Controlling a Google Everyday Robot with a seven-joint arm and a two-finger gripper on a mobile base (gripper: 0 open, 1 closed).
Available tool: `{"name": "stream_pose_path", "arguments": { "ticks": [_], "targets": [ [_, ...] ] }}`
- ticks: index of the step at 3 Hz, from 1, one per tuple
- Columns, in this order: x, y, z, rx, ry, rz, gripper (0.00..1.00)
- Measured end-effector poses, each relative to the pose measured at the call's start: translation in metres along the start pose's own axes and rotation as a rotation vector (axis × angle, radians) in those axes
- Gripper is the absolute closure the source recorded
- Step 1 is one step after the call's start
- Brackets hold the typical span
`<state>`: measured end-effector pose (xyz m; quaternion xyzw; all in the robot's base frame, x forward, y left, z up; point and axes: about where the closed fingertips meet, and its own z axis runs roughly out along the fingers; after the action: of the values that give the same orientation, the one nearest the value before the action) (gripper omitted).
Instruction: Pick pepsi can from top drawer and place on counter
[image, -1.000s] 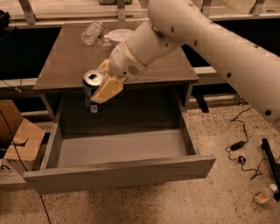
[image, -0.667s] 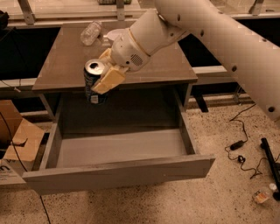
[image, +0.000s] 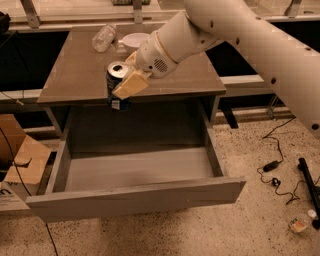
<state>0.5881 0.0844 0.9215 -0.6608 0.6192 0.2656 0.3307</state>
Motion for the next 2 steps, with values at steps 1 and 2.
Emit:
{"name": "stream_pose_path", "arguments": {
  "ticks": [1,2],
  "targets": [
    [0.006,-0.035,-0.029,0.106,-0.002,0.056,1.00],
    [0.018,-0.072,-0.058,0.181,-0.006,0.104,1.00]
  ]
}}
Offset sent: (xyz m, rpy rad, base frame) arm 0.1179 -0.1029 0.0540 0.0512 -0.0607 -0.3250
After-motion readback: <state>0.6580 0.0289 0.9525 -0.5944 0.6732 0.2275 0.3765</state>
